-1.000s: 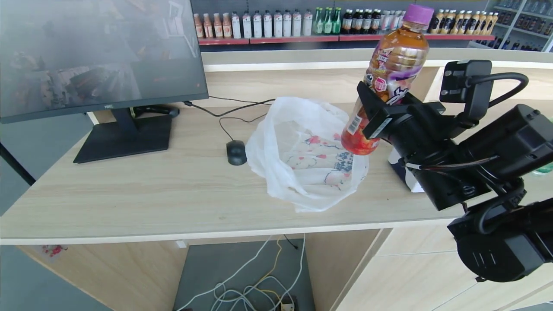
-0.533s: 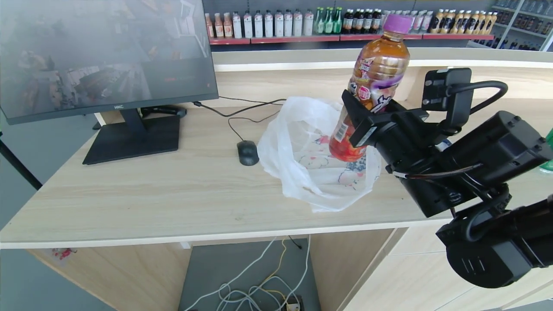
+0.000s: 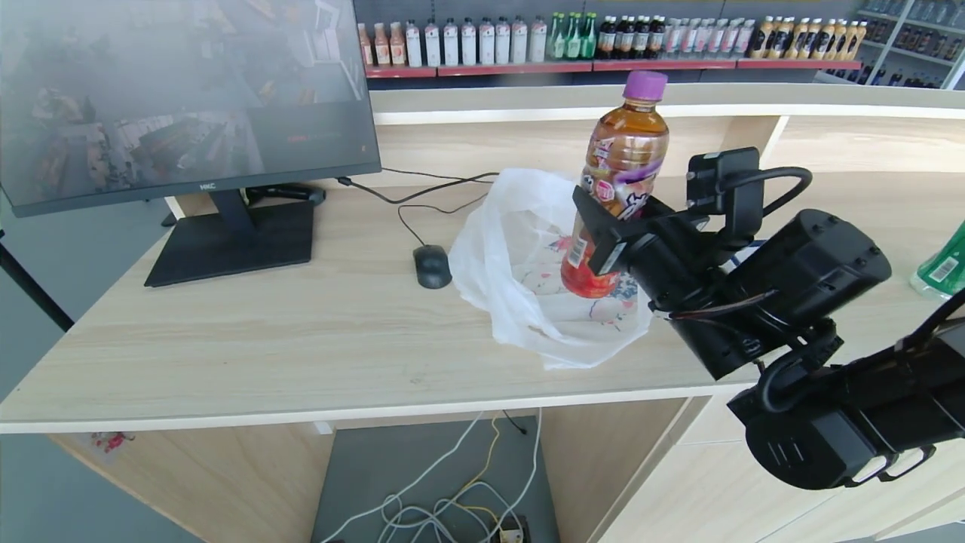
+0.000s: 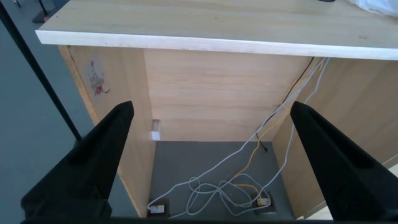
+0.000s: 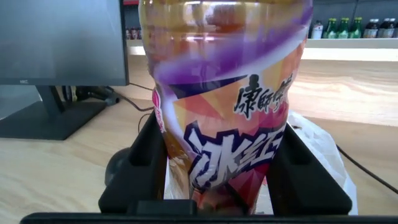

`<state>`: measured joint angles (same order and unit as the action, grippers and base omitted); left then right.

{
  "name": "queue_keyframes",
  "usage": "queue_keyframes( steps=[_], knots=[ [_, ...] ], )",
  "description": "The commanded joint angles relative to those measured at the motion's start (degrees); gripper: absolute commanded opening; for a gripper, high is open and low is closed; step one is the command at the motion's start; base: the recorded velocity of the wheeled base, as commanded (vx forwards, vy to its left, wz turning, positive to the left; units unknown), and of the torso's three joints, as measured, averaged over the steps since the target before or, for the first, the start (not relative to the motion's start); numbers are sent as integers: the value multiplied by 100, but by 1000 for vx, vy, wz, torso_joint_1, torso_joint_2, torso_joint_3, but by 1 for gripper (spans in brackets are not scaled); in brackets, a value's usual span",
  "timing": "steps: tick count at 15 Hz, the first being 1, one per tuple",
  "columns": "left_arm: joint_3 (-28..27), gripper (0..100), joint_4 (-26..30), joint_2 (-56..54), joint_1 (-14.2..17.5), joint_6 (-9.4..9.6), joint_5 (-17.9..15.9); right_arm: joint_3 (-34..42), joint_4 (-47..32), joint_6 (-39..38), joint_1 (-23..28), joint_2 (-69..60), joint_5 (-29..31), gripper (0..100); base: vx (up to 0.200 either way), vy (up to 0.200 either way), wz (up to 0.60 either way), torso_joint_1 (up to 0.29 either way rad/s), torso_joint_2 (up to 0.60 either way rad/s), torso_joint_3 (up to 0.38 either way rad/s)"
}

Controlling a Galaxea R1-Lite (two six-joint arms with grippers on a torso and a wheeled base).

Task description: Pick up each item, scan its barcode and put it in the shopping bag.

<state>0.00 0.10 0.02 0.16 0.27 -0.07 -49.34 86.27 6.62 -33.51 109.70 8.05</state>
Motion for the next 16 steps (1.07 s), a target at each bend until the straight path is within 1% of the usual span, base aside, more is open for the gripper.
queue_keyframes(
  steps=[1, 10, 12, 14, 15, 16],
  knots=[
    [0, 100, -1, -2, 2, 0, 7, -155, -102, 6, -15, 165, -14, 0, 0, 0, 0, 0, 0, 0],
    [0, 100, -1, -2, 2, 0, -1, -1685, -2018, 24, 11, 324, -22, 0, 0, 0, 0, 0, 0, 0],
    [0, 100, -1, -2, 2, 0, 7, -2432, -2431, -3, 152, 605, -66, 0, 0, 0, 0, 0, 0, 0],
    [0, 100, -1, -2, 2, 0, 7, -3091, -2827, -3, 178, 851, -277, 0, 0, 0, 0, 0, 0, 0],
    [0, 100, -1, -2, 2, 0, 7, -3267, -2862, -3, 187, 992, -277, 0, 0, 0, 0, 0, 0, 0],
    [0, 100, -1, -2, 2, 0, -1, -3275, -2862, -3, 222, 1071, -286, 0, 0, 0, 0, 0, 0, 0]
  ],
)
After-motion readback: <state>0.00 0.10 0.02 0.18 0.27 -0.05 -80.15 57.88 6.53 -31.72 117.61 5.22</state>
